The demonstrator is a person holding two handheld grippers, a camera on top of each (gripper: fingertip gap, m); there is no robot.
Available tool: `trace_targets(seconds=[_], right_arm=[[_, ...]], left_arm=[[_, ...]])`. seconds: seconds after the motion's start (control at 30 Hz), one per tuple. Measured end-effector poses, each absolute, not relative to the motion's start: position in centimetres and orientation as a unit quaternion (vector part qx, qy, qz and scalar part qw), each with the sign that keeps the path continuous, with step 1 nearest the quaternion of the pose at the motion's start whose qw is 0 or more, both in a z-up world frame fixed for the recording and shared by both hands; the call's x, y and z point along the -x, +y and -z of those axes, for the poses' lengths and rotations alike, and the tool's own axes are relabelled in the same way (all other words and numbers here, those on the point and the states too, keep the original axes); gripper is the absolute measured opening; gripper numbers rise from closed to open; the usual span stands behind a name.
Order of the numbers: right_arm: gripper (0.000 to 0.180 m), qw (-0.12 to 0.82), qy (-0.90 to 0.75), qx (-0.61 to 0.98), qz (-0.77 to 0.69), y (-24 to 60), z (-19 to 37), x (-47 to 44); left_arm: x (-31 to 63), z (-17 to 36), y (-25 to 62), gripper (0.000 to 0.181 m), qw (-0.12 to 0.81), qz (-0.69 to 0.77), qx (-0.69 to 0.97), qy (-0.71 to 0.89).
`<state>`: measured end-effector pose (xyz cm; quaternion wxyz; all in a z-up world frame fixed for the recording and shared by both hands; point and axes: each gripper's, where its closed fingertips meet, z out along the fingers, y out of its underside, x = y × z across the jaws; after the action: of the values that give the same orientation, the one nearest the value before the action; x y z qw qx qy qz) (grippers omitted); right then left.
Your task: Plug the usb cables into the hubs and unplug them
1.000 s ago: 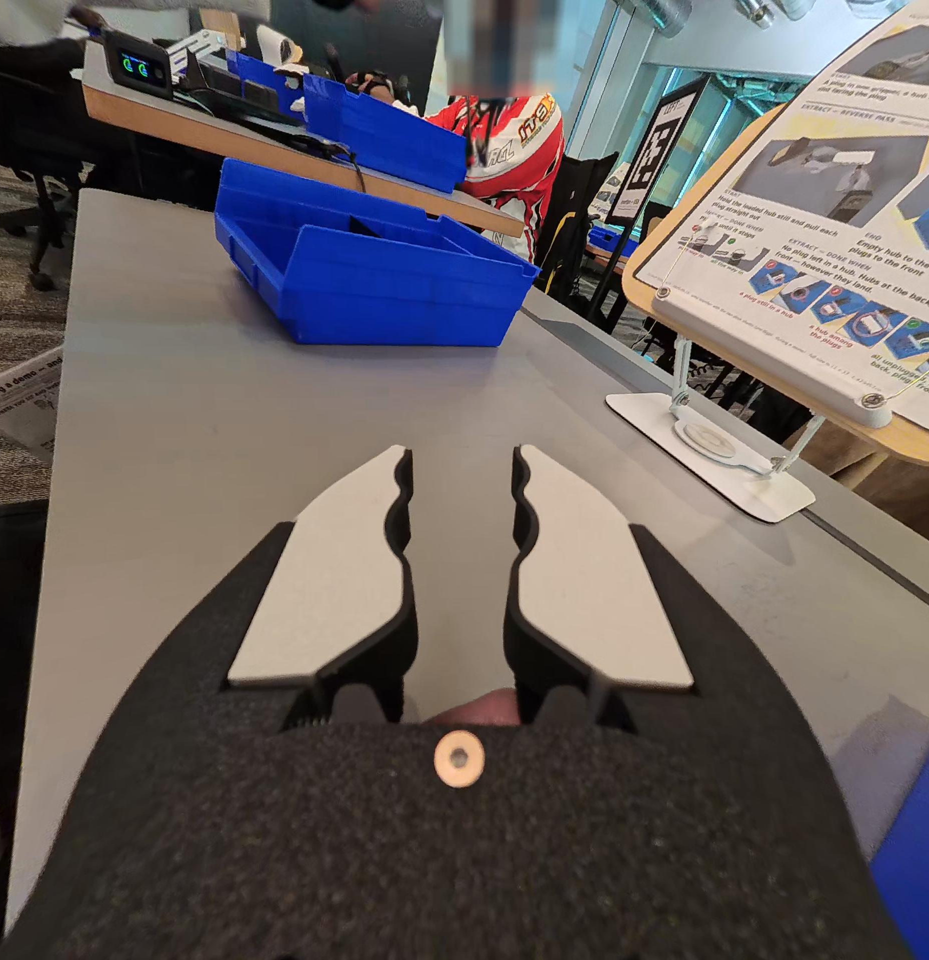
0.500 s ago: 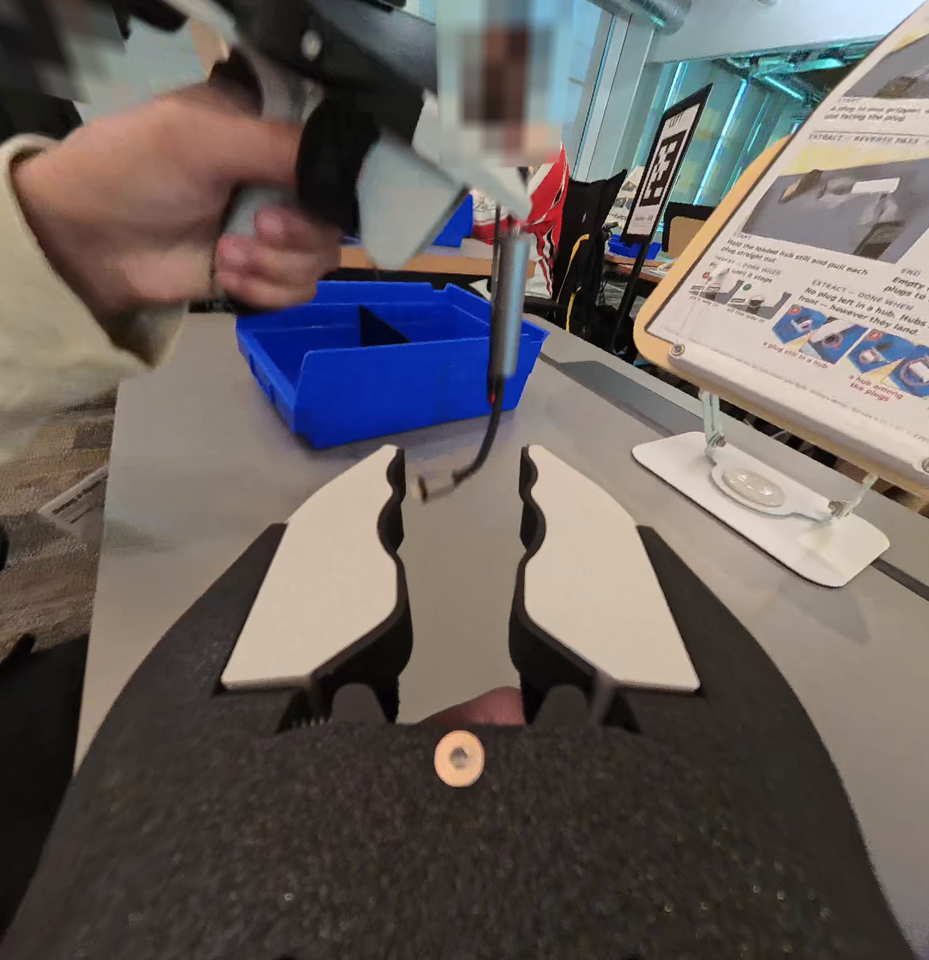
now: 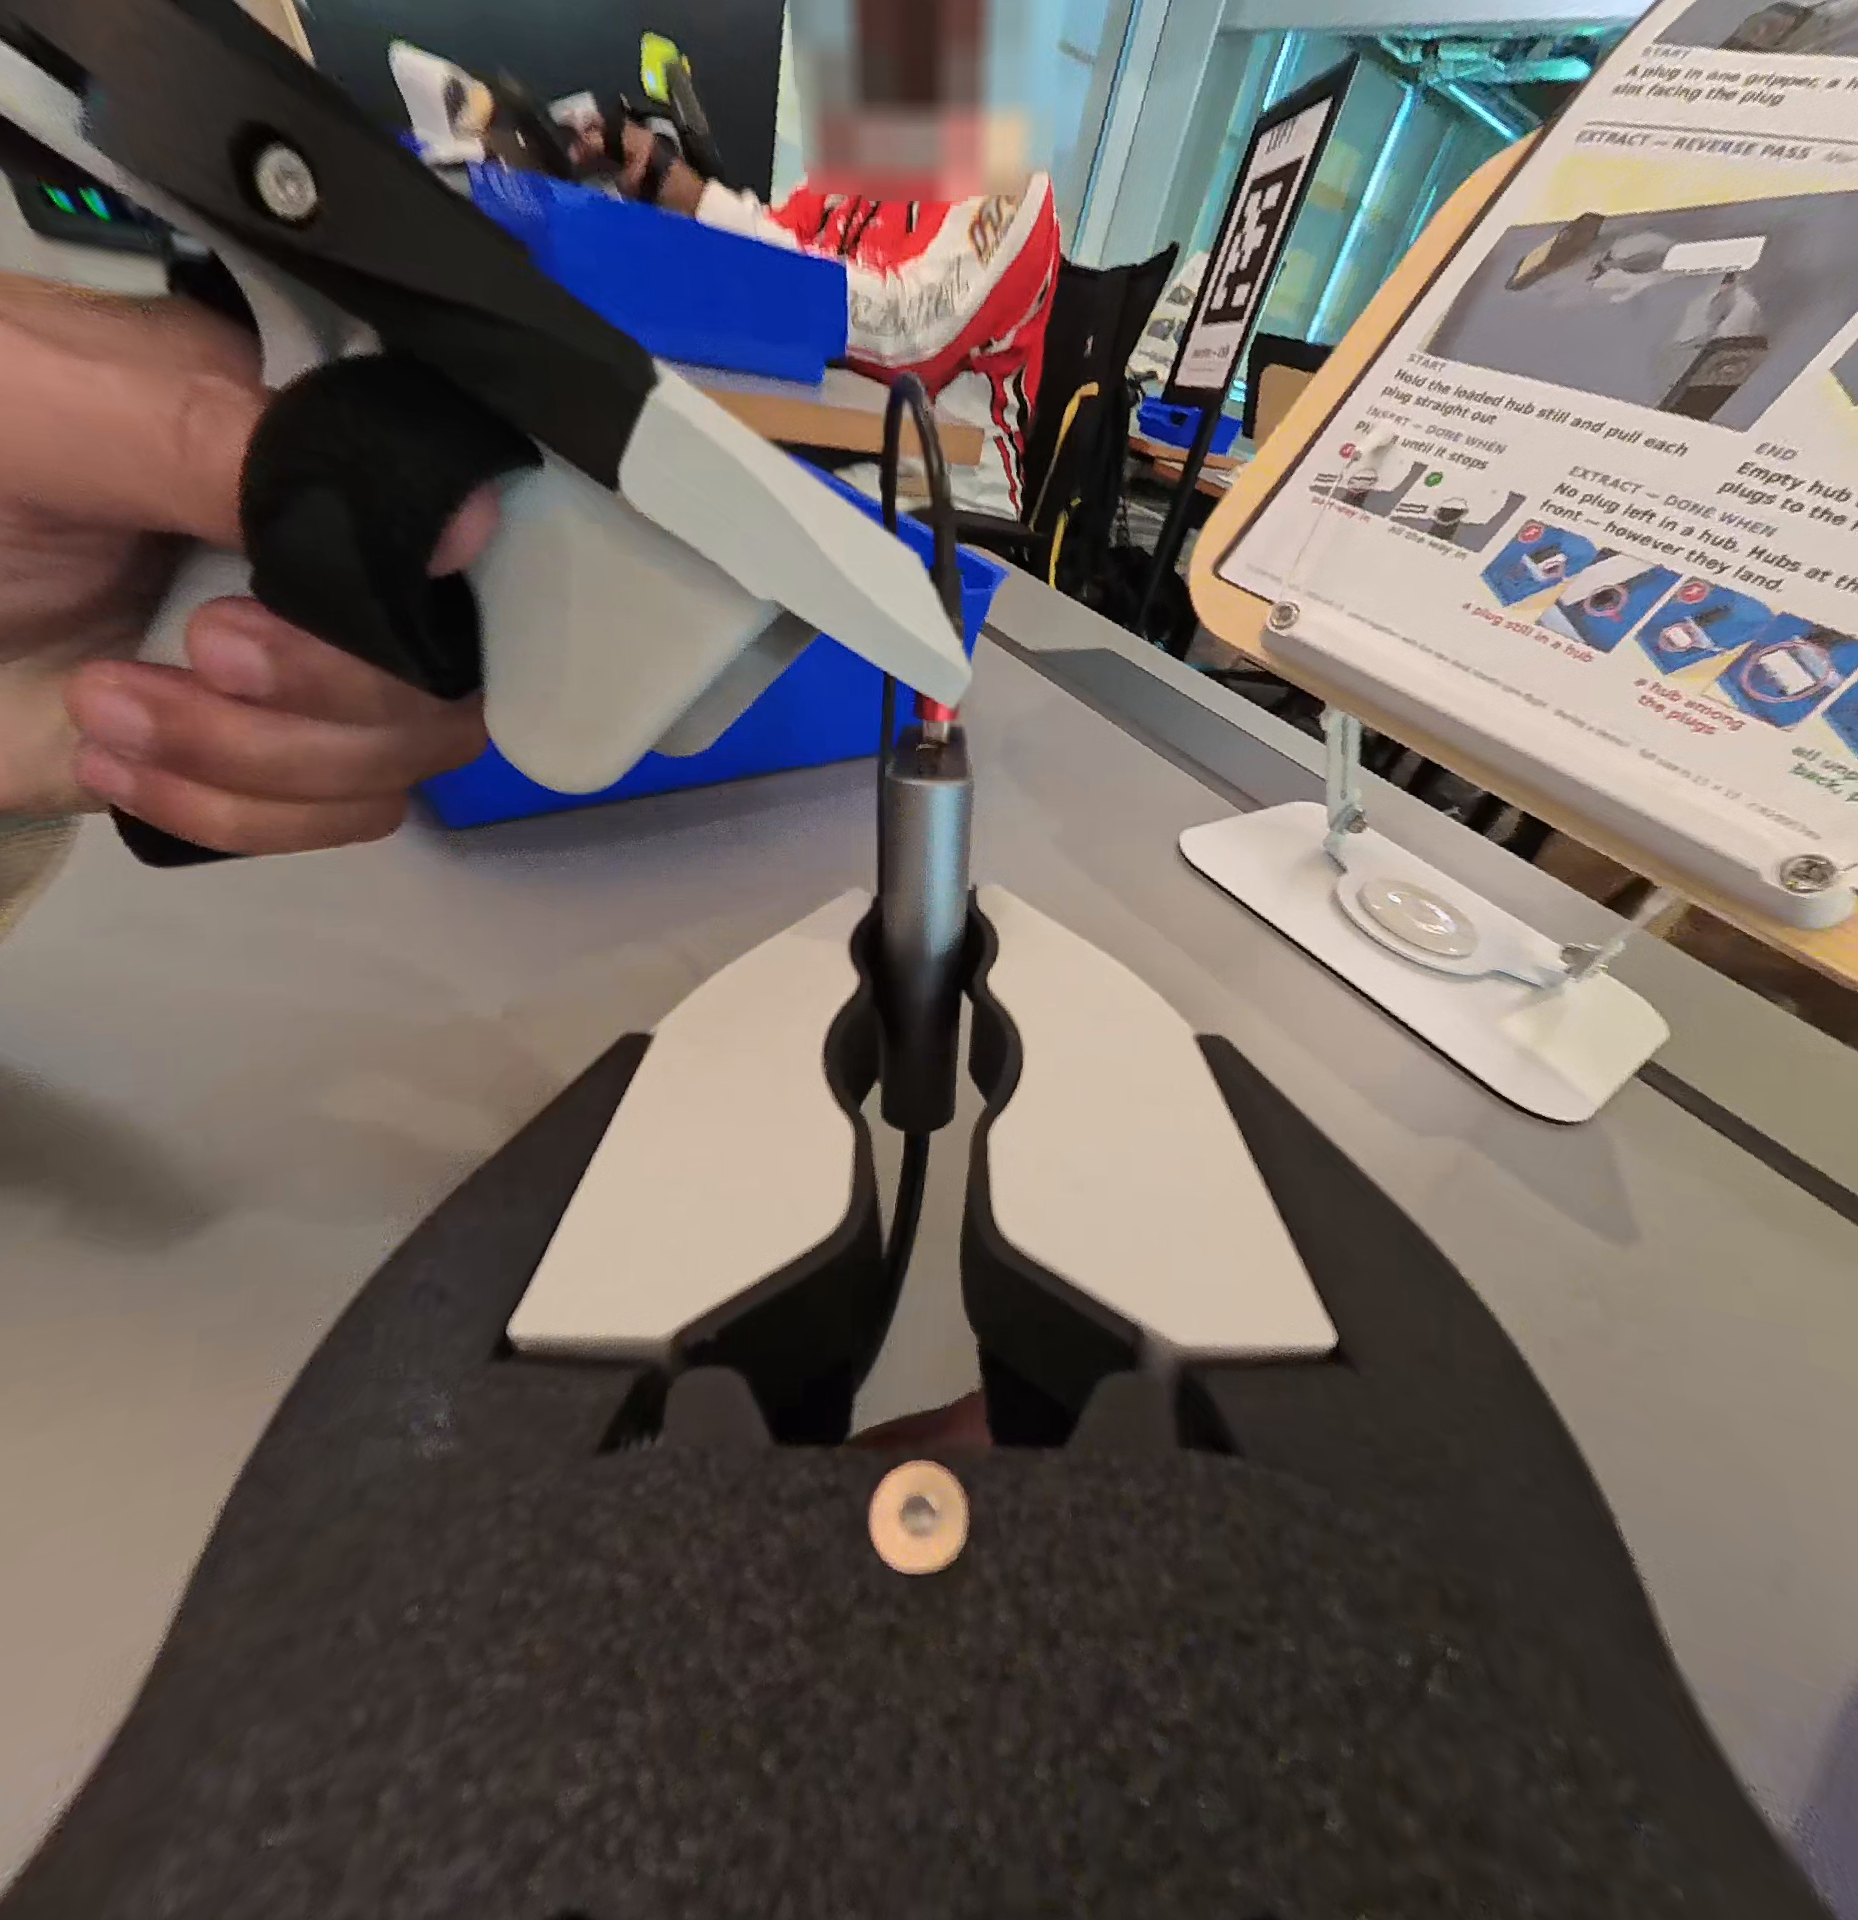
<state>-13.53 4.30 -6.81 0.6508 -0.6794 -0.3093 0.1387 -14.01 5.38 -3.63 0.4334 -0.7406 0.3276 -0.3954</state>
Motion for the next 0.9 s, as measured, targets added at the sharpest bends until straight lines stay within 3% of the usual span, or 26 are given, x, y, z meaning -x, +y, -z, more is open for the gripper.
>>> trace_targets(seconds=[0.9], right_arm=[[0.013, 0.561, -0.326, 0.758, -0.066, 5.8, 11.1, 13.0]], left_arm=[[13.4, 5.7, 5.1, 0.015, 0.428, 0.364, 0.745, 0.361]])
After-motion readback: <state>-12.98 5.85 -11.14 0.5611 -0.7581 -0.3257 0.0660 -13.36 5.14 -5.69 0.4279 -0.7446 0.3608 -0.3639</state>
